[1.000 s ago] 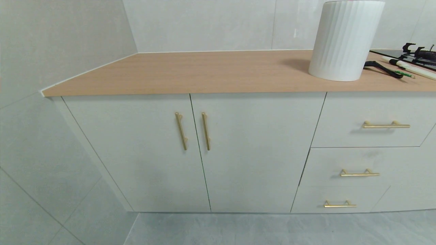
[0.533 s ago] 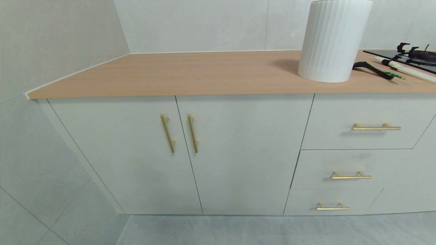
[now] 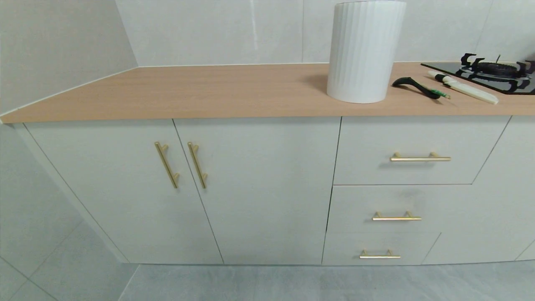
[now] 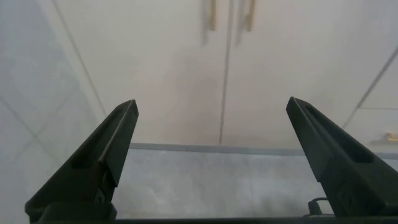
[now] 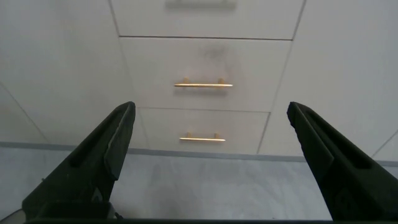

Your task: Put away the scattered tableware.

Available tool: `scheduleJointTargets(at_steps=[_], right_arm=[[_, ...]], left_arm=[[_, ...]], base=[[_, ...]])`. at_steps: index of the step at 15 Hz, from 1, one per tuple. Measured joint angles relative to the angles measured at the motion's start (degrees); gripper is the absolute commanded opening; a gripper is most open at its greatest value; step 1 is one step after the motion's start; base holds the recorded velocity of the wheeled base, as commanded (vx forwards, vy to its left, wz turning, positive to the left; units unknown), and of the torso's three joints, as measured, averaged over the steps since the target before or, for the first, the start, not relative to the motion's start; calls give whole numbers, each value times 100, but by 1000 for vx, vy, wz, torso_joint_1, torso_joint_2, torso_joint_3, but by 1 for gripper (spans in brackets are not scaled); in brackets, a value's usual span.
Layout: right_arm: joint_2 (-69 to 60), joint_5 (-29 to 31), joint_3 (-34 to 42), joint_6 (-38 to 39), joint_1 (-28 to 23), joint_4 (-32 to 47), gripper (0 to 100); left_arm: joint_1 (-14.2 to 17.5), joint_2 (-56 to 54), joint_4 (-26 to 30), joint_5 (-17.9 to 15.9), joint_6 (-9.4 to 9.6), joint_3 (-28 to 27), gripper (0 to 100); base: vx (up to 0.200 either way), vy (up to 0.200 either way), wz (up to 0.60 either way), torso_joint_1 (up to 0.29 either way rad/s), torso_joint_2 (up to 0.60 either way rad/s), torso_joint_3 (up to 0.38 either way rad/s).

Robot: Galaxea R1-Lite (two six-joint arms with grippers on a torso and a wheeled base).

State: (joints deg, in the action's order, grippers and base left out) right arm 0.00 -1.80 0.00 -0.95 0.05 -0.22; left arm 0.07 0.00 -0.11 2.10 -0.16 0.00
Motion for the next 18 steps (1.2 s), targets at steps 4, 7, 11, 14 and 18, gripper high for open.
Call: scheduleJointTargets(at_steps=[4, 7, 11, 14, 18], right_arm=[[0, 0, 0, 0, -5, 0, 100], [0, 4, 0, 0, 0, -2, 100], [0, 2, 0, 0, 0, 0, 100], [0, 6, 0, 0, 5, 0, 100], [0, -5, 0, 0, 0, -2, 100]], left_arm=[[-2, 0, 0, 1, -17, 0, 100], [0, 0, 0, 1, -16, -2, 100], [-2, 0, 0, 0, -17, 0, 100], [0, 0, -5, 0, -17, 0, 100], [0, 0, -2, 0, -17, -2, 100]], base=[[0, 0, 0, 0, 0, 0], [200, 0, 0, -4, 1, 1], [0, 0, 0, 0, 0, 0], [0, 0, 0, 0, 0, 0], [0, 0, -300, 0, 1, 0]])
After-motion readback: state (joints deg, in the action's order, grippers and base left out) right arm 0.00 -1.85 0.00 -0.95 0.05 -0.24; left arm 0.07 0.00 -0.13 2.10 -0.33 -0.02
